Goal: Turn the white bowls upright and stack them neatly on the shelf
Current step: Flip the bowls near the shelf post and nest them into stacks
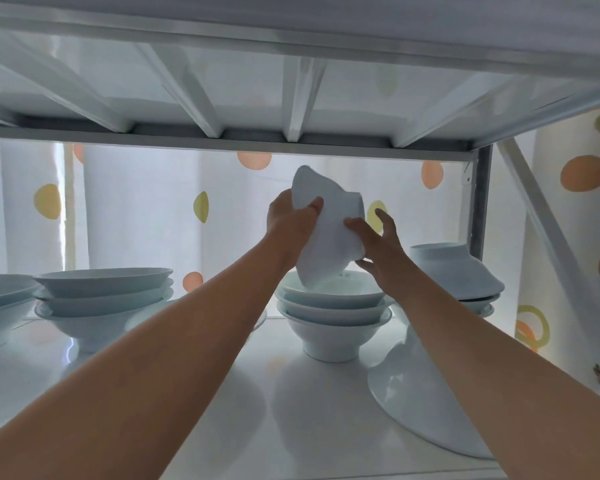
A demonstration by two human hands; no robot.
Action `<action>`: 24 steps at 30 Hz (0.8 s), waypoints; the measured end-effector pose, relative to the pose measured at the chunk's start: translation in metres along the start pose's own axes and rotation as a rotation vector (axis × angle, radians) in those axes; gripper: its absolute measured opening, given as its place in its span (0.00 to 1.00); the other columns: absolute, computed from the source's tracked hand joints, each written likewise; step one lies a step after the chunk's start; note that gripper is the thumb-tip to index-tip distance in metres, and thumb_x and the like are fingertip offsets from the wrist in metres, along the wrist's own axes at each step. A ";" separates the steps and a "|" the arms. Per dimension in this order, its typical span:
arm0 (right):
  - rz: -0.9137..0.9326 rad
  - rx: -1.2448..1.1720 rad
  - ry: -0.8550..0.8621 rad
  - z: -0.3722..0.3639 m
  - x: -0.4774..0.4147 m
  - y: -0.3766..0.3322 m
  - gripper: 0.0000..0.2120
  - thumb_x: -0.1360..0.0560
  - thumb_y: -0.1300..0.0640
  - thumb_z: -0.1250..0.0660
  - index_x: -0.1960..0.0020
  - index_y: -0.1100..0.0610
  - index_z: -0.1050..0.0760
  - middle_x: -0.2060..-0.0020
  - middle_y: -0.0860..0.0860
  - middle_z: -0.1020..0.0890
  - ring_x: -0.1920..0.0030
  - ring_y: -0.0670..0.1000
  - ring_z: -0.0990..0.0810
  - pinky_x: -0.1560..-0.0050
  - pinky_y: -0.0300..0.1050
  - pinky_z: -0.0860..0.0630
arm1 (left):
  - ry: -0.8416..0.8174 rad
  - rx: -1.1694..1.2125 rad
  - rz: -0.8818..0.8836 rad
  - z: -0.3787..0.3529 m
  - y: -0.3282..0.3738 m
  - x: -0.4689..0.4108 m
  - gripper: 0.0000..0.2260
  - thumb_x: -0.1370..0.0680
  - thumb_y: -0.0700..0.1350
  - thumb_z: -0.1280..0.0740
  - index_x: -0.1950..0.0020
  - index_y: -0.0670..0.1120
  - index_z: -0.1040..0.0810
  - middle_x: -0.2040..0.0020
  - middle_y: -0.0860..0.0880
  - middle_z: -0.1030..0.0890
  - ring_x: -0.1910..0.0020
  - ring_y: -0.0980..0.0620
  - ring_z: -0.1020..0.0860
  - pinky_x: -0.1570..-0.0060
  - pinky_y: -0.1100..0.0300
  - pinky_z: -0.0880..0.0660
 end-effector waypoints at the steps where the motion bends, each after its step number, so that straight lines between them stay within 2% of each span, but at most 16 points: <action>1: 0.015 0.075 -0.030 0.002 0.001 -0.002 0.40 0.30 0.47 0.28 0.26 0.41 0.49 0.31 0.54 0.32 0.37 0.55 0.28 0.36 0.52 0.31 | -0.011 -0.115 -0.074 0.000 0.009 -0.001 0.12 0.24 0.45 0.33 0.41 0.45 0.24 0.49 0.47 0.20 0.49 0.44 0.21 0.47 0.49 0.23; 3: 0.151 0.387 -0.011 0.009 0.004 -0.018 0.47 0.32 0.47 0.26 0.25 0.41 0.55 0.28 0.55 0.37 0.34 0.57 0.31 0.33 0.55 0.33 | -0.075 -0.400 -0.248 -0.006 0.026 0.002 0.09 0.24 0.44 0.33 0.45 0.45 0.24 0.53 0.49 0.22 0.53 0.47 0.24 0.53 0.57 0.28; 5: 0.372 0.704 0.009 0.006 0.013 -0.042 0.56 0.38 0.46 0.22 0.25 0.41 0.60 0.26 0.57 0.43 0.29 0.58 0.37 0.31 0.59 0.35 | -0.185 -0.667 -0.388 -0.021 0.031 0.010 0.04 0.25 0.43 0.33 0.52 0.48 0.26 0.58 0.51 0.25 0.57 0.47 0.27 0.57 0.60 0.35; 7: 0.548 0.876 -0.006 -0.002 0.018 -0.057 0.61 0.43 0.45 0.20 0.25 0.41 0.60 0.25 0.56 0.48 0.26 0.57 0.45 0.31 0.59 0.37 | -0.291 -0.873 -0.470 -0.035 0.024 0.018 0.03 0.26 0.43 0.34 0.54 0.49 0.27 0.60 0.51 0.25 0.58 0.47 0.28 0.60 0.60 0.36; 8: 0.594 0.955 -0.022 -0.007 0.020 -0.058 0.60 0.44 0.45 0.19 0.25 0.41 0.57 0.24 0.56 0.49 0.26 0.57 0.46 0.31 0.58 0.38 | -0.337 -0.950 -0.503 -0.041 0.019 0.023 0.04 0.26 0.43 0.34 0.53 0.49 0.26 0.59 0.52 0.25 0.58 0.47 0.28 0.60 0.60 0.36; 9: 0.613 1.035 -0.048 -0.012 0.021 -0.056 0.58 0.44 0.46 0.19 0.25 0.43 0.51 0.24 0.55 0.48 0.26 0.57 0.45 0.31 0.56 0.38 | -0.380 -1.002 -0.519 -0.046 0.013 0.026 0.04 0.26 0.43 0.34 0.53 0.50 0.26 0.59 0.52 0.24 0.58 0.47 0.27 0.60 0.60 0.35; 11: 0.607 1.135 -0.101 -0.016 0.021 -0.044 0.45 0.42 0.48 0.19 0.30 0.51 0.36 0.30 0.56 0.36 0.31 0.58 0.37 0.34 0.52 0.36 | -0.444 -1.045 -0.513 -0.051 0.002 0.031 0.05 0.27 0.44 0.34 0.56 0.53 0.28 0.59 0.53 0.24 0.58 0.47 0.26 0.60 0.56 0.30; 13: 0.604 1.148 -0.118 -0.013 0.022 -0.031 0.30 0.38 0.50 0.21 0.42 0.60 0.28 0.44 0.58 0.25 0.43 0.58 0.29 0.44 0.49 0.33 | -0.486 -1.101 -0.510 -0.052 -0.007 0.034 0.05 0.27 0.44 0.34 0.56 0.54 0.28 0.60 0.54 0.25 0.56 0.46 0.24 0.60 0.57 0.29; 15: 0.619 1.141 -0.138 -0.009 0.025 -0.017 0.19 0.31 0.52 0.27 0.49 0.64 0.27 0.55 0.60 0.23 0.52 0.57 0.28 0.52 0.47 0.33 | -0.516 -1.192 -0.543 -0.056 -0.014 0.039 0.05 0.25 0.44 0.35 0.50 0.51 0.25 0.59 0.53 0.25 0.54 0.47 0.24 0.66 0.60 0.35; 17: 0.658 1.129 -0.153 -0.006 0.028 -0.010 0.12 0.28 0.56 0.33 0.54 0.66 0.27 0.61 0.61 0.23 0.59 0.56 0.29 0.57 0.47 0.34 | -0.537 -1.278 -0.572 -0.061 -0.018 0.044 0.08 0.23 0.45 0.36 0.45 0.50 0.24 0.59 0.52 0.26 0.52 0.48 0.25 0.71 0.63 0.42; 19: 0.661 1.142 -0.159 -0.003 0.031 -0.005 0.07 0.27 0.60 0.37 0.56 0.65 0.27 0.63 0.60 0.24 0.61 0.56 0.30 0.58 0.45 0.35 | -0.564 -1.322 -0.602 -0.067 -0.022 0.047 0.09 0.22 0.46 0.37 0.43 0.49 0.25 0.63 0.53 0.29 0.53 0.47 0.26 0.72 0.63 0.43; 22: 0.662 1.167 -0.156 0.002 0.036 -0.001 0.03 0.25 0.66 0.39 0.57 0.65 0.28 0.64 0.55 0.27 0.61 0.54 0.31 0.58 0.42 0.37 | -0.619 -1.337 -0.601 -0.077 -0.030 0.050 0.05 0.22 0.46 0.37 0.48 0.48 0.27 0.61 0.52 0.30 0.55 0.46 0.26 0.65 0.59 0.37; 24: 0.624 1.179 -0.155 0.007 0.037 0.003 0.03 0.25 0.69 0.41 0.56 0.66 0.28 0.62 0.58 0.24 0.60 0.53 0.31 0.58 0.41 0.36 | -0.644 -1.323 -0.593 -0.082 -0.035 0.051 0.02 0.22 0.46 0.38 0.53 0.50 0.30 0.63 0.52 0.31 0.56 0.46 0.27 0.60 0.58 0.36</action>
Point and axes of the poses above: each hand's wrist, its own x-axis away from the middle knuckle, its own z-axis out of the back of the hand, y = z × x, the point moved 10 cm from there along -x, towards the middle knuckle
